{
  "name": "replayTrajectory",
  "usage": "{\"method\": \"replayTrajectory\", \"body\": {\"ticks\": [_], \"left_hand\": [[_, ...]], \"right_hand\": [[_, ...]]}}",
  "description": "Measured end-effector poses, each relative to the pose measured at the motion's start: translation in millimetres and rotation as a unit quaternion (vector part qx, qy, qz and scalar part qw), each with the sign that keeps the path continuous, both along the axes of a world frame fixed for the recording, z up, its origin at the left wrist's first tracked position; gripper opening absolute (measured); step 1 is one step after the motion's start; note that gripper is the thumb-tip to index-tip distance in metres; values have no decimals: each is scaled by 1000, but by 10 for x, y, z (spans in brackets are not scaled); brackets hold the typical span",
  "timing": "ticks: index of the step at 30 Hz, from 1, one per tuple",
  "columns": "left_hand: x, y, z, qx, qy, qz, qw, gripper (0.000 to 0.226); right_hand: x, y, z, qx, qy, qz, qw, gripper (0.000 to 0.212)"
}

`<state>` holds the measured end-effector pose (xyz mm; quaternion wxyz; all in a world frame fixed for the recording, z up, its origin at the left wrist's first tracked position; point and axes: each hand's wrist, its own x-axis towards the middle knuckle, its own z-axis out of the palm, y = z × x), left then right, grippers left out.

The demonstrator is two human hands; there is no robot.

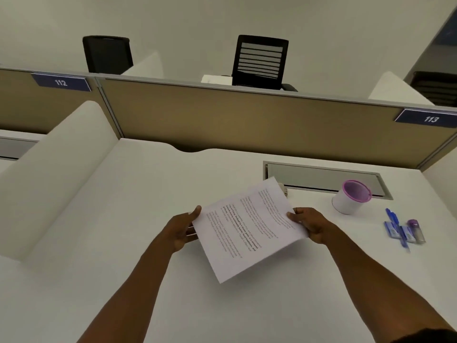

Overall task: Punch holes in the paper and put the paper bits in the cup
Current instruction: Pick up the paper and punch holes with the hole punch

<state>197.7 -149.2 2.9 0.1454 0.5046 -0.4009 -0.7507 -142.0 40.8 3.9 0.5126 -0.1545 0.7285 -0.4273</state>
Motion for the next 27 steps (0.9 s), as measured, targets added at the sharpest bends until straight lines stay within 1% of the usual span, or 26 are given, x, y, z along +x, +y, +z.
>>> {"method": "replayTrajectory", "body": {"ticks": [2, 6, 8, 11, 14, 16, 19, 22, 25, 27], "left_hand": [[-157, 141, -29, 14, 0, -5, 1000, 38], [-525, 437, -80, 15, 11, -38, 999, 29], [-723, 549, -99, -17, -19, -42, 999, 26], [-962, 632, -149, -92, -80, -56, 991, 30], [-1121, 651, -186, -130, -102, -80, 983, 33], [-1230, 627, -201, -157, -117, -93, 976, 32], [-1416, 546, -201, -188, -152, -72, 968, 28], [-1563, 466, -224, -207, -175, -50, 961, 25], [-1654, 413, -249, -211, -185, -43, 959, 27], [-1694, 387, -252, -226, -205, -46, 951, 30]], "right_hand": [[-33, 182, -91, -8, -7, -36, 999, 24], [-61, 497, -238, -15, 13, -98, 995, 18], [-79, 642, -298, -14, 23, -120, 992, 16], [-124, 836, -378, -13, 33, -143, 989, 14], [-183, 925, -423, -28, 54, -150, 987, 11], [-217, 932, -433, -35, 70, -155, 985, 14], [-291, 914, -433, -27, 85, -159, 983, 19], [-371, 876, -430, -28, 86, -168, 982, 18], [-426, 829, -433, -27, 91, -165, 982, 18], [-458, 810, -441, -22, 91, -164, 982, 19]]}}
